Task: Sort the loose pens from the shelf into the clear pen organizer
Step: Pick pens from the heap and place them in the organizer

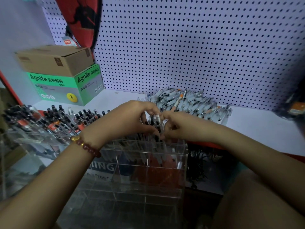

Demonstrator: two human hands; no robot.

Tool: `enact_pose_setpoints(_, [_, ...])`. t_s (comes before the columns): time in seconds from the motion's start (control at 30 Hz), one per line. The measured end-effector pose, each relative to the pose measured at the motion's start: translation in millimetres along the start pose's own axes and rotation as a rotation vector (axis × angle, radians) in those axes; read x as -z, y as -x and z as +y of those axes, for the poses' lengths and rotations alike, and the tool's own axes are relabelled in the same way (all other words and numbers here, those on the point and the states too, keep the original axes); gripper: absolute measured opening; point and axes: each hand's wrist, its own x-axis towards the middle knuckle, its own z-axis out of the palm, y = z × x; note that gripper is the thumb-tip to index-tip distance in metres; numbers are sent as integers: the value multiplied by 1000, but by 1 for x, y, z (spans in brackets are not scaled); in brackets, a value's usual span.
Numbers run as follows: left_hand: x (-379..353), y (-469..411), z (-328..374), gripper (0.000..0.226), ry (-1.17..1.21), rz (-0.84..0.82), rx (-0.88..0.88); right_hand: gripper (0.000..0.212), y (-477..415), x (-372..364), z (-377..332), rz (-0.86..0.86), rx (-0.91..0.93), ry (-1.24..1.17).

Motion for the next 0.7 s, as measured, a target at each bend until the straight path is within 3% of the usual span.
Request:
enact_pose_setpoints(0.13, [3, 1, 2, 45, 28, -16, 1, 35, -2, 1, 1, 4, -9, 38])
enact_pose_setpoints(0.27, [4, 3, -1, 60, 79, -28, 18, 44, 3, 18, 3, -85, -29, -189])
enact_pose_setpoints(0.4, [9, 6, 0, 59, 132, -5, 17, 31, 7, 43, 22, 11, -42, -302])
enact_pose_setpoints(0.57, [13, 3, 0, 44, 314, 82, -2, 17, -14, 44, 58, 364, -105, -66])
enact_pose_setpoints(0.7, [14, -3, -1, 41, 346, 157, 8, 33, -32, 26, 79, 307, -40, 234])
